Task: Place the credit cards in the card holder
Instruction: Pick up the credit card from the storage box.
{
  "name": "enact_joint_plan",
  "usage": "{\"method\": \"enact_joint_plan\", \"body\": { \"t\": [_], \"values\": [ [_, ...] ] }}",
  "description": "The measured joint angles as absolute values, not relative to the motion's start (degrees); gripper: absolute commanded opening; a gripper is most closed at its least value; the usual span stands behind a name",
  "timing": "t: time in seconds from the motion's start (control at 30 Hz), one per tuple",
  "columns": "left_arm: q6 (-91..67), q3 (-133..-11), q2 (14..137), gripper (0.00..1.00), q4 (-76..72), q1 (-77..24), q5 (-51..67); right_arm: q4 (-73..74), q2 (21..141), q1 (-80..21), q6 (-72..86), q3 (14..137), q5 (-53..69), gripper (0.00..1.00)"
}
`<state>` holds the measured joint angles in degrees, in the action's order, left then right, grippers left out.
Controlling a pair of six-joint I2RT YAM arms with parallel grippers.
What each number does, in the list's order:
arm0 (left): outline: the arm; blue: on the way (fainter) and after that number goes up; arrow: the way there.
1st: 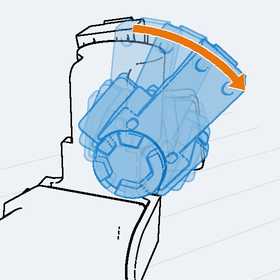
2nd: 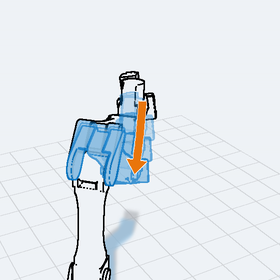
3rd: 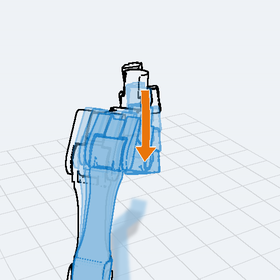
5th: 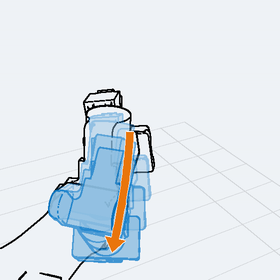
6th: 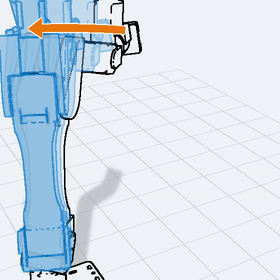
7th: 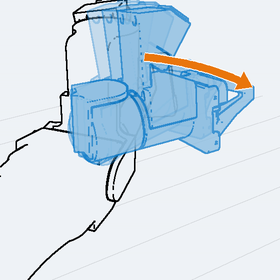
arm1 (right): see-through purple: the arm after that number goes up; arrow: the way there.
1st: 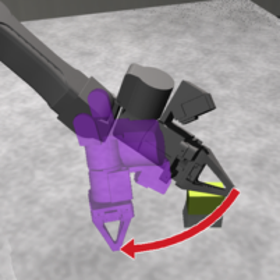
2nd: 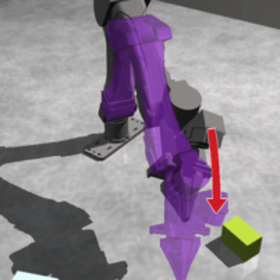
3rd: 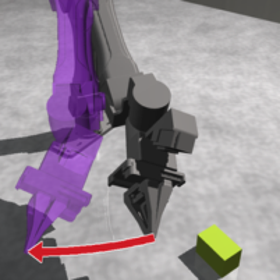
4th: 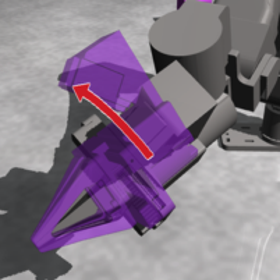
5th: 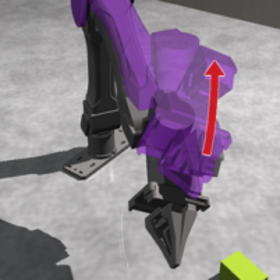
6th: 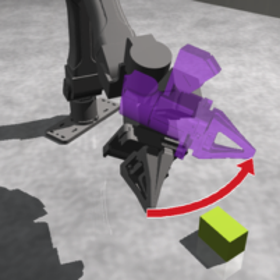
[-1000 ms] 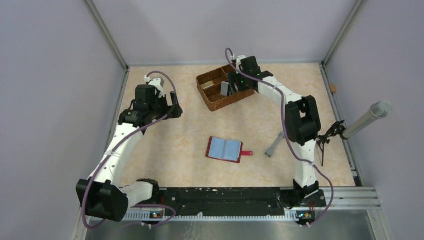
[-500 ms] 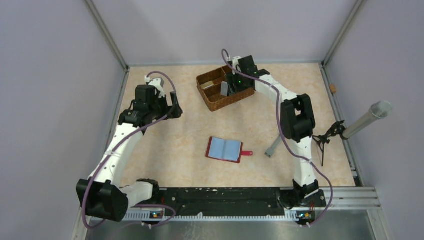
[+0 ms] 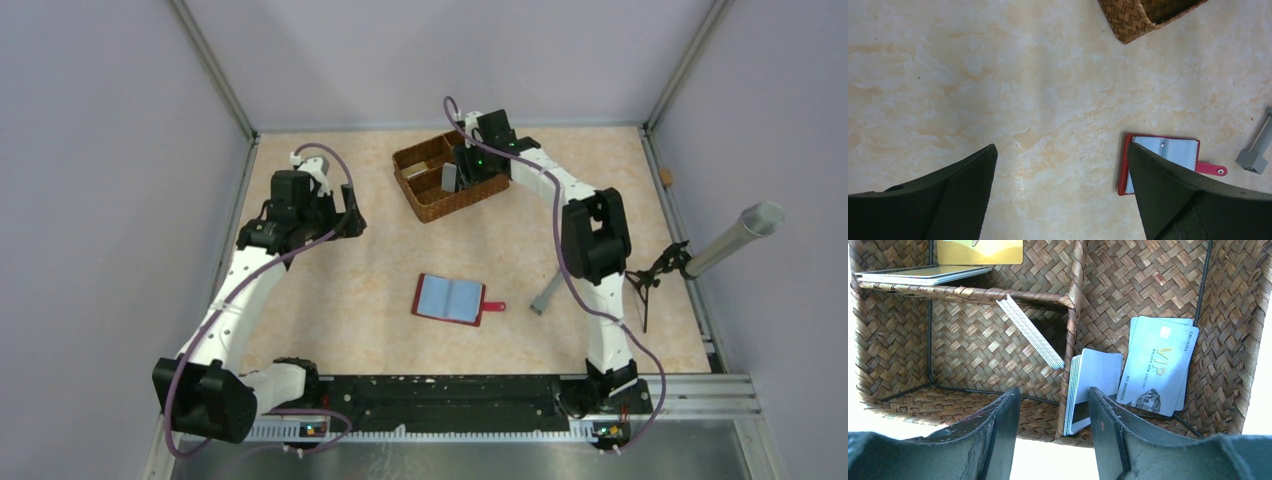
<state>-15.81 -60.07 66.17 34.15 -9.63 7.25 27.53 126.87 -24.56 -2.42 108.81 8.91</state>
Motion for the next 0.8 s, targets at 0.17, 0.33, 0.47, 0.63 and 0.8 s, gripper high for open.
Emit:
{"method": "enact_joint_plan", "body": {
  "t": [0.17,0.33,0.47,0.63,0.8],
  "values": [
    [-15.81,-59.88,66.41,0.99,34.15,-9.61,7.77,27.51,126.89,-24.56,-2.39,108.81,8.62,0.46],
    [-15.81,-59.75,66.67,0.99,34.24,-9.56,7.97,27.51,126.87,-24.56,-2.39,108.81,8.21,0.41],
    [-15.81,-59.72,66.7,0.99,34.24,-9.56,8.16,27.51,126.87,-24.56,-2.37,108.81,7.64,0.37],
    [-15.81,-59.68,67.05,0.99,34.26,-9.56,8.54,27.46,126.87,-24.56,-2.37,108.81,7.01,0.31],
    [-15.79,-59.59,67.07,0.99,34.28,-9.56,8.99,27.42,126.87,-24.56,-2.31,108.81,6.44,0.28]
  ]
}}
